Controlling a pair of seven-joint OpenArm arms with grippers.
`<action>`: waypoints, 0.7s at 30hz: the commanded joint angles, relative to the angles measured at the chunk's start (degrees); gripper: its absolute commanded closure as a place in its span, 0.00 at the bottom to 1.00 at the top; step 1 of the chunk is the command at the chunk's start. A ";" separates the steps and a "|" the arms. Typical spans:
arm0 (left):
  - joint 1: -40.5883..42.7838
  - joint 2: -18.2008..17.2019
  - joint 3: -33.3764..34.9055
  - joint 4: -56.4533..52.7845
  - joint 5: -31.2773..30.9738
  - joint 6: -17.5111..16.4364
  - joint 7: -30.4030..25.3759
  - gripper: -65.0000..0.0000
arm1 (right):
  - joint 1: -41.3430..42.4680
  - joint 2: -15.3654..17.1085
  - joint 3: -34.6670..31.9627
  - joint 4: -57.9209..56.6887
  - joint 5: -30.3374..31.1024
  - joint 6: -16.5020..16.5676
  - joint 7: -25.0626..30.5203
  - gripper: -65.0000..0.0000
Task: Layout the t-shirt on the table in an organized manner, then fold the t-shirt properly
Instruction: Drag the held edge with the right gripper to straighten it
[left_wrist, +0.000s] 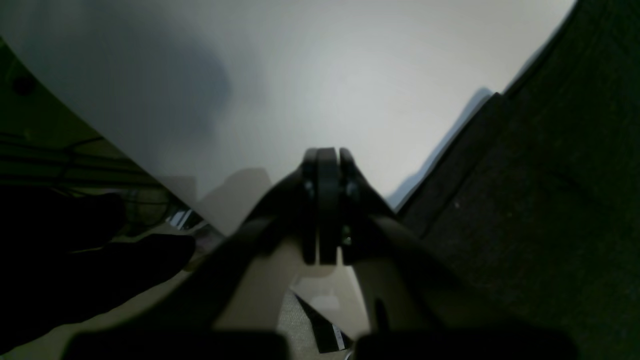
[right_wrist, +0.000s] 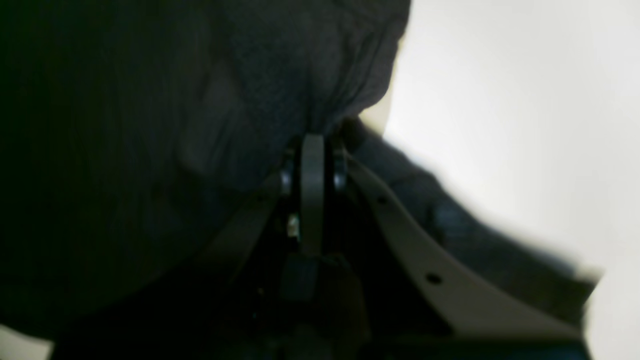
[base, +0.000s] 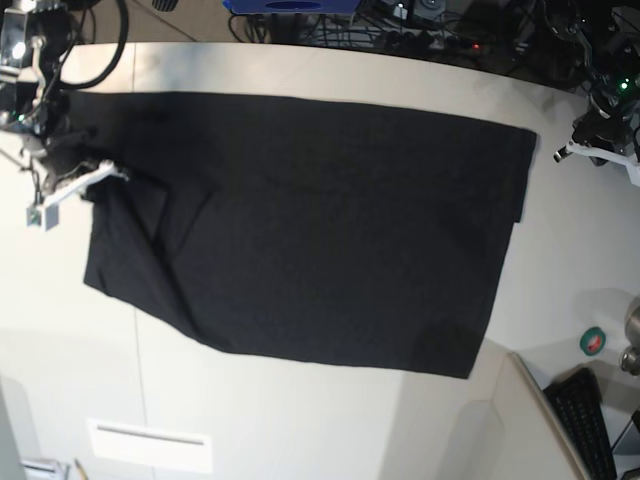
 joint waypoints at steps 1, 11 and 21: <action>-0.19 -0.91 -0.26 0.97 -0.01 0.06 -1.04 1.00 | 0.07 0.15 0.32 1.02 0.57 0.10 1.42 1.00; -0.19 -0.91 -0.26 0.88 0.08 0.06 -1.04 1.00 | 1.30 -0.02 0.76 2.78 0.57 0.10 -1.31 0.66; -0.10 -0.91 -0.26 0.88 0.25 0.06 -1.04 1.00 | 33.12 4.73 0.67 -36.25 0.30 0.10 0.89 0.65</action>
